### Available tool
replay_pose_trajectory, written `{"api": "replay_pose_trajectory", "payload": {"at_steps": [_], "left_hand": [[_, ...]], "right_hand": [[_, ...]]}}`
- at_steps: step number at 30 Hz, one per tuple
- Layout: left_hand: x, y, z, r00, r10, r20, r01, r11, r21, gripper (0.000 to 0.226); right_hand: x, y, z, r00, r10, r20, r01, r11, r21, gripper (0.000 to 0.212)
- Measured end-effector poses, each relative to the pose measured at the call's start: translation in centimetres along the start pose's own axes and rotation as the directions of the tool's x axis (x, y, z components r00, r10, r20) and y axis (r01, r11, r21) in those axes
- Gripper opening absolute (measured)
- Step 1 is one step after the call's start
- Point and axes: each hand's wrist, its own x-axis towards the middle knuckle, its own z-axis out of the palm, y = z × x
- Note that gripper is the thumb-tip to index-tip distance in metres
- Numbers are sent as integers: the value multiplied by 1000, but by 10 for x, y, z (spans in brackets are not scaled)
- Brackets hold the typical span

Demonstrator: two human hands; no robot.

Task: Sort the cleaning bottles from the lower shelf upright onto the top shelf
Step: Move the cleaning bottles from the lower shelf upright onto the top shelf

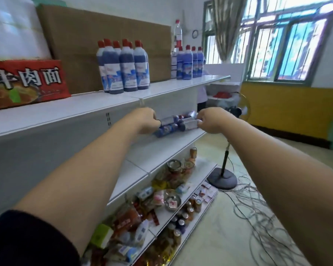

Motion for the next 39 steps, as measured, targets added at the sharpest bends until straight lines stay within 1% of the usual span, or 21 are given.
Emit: {"api": "replay_pose_trajectory", "payload": {"at_steps": [1,3,6,10,15,20,22,23,26,30,32,35,37,39], "left_hand": [[16,11,10,998,34,43,-34,999,-3,36],[51,30,30,991,92,100,-92,996,-1,25],[113,49,56,989,123,79,-121,992,-22,15],[188,68,80,988,138,68,-135,990,-45,20],[268,80,105,987,124,105,-118,991,-58,14],[317,81,132,987,84,134,-75,995,-70,25],[334,76,144,988,49,147,-38,997,-73,15],[344,73,150,989,20,148,-9,997,-75,14],[370,63,167,989,-79,129,87,995,-57,21],[396,60,187,967,-230,114,240,968,-78,21],[405,60,197,941,-315,123,329,938,-112,13],[414,61,209,877,-461,138,477,870,-124,23],[419,65,215,846,-520,117,533,835,-138,25],[422,65,225,814,-571,103,581,801,-144,21]], "right_hand": [[6,17,4,1000,24,8,-24,1000,-1,45],[21,48,9,997,71,22,-71,997,-3,44],[57,90,18,992,125,20,-124,992,-14,45],[119,134,30,986,164,18,-164,986,-5,47],[189,170,50,986,163,28,-162,987,-17,47],[249,193,75,989,118,86,-116,993,-25,47],[274,200,86,992,74,102,-71,997,-32,46],[286,203,92,993,50,111,-47,998,-30,45],[326,214,109,988,-21,152,25,999,-27,42],[389,229,131,971,-136,195,146,989,-36,40],[420,237,141,952,-197,235,214,976,-49,42],[458,245,151,921,-277,275,303,951,-58,45],[475,249,158,904,-317,285,338,941,-27,46],[491,252,170,887,-343,310,359,933,7,46]]}}
